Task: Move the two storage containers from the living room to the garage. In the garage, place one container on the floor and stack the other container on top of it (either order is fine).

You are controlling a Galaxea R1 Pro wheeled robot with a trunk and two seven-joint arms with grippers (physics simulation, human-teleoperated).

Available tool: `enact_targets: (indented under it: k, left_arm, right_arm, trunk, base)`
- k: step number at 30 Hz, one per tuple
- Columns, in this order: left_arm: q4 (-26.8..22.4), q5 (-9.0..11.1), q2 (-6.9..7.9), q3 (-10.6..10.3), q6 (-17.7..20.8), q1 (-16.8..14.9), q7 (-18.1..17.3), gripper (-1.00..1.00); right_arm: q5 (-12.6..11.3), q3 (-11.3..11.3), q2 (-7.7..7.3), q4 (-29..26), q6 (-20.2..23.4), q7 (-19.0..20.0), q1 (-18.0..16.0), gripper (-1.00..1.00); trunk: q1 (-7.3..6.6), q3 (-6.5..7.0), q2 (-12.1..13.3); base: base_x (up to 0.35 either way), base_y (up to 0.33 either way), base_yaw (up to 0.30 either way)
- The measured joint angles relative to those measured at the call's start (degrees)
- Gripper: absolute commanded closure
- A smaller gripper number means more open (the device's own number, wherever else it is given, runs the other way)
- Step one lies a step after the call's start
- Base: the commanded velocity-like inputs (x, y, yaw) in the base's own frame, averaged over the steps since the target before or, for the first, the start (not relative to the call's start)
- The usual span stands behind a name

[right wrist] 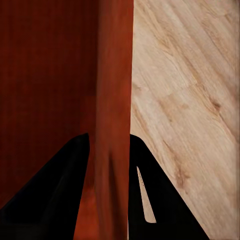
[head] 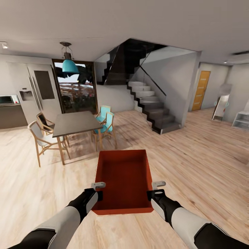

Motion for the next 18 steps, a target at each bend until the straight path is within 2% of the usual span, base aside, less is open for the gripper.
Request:
enact_targets:
  k: [16, 18]
  left_arm:
    - [0.0, 0.0, 0.0, 0.02, -0.04, 0.0, -0.02, 1.0]
    - [-0.01, 0.0, -0.03, 0.04, -0.09, 0.0, 0.02, 1.0]
  right_arm:
    - [0.05, -0.01, 0.0, 0.0, 0.0, 0.0, -0.02, 1.0]
    - [-0.05, 0.11, -0.04, -0.01, -0.02, 0.02, -0.05, 1.0]
  trunk:
    - [0.0, 0.0, 0.0]
    - [0.0, 0.0, 0.0]
  base:
    - [0.322, 0.0, -0.241]
    - [0.322, 0.0, -0.113]
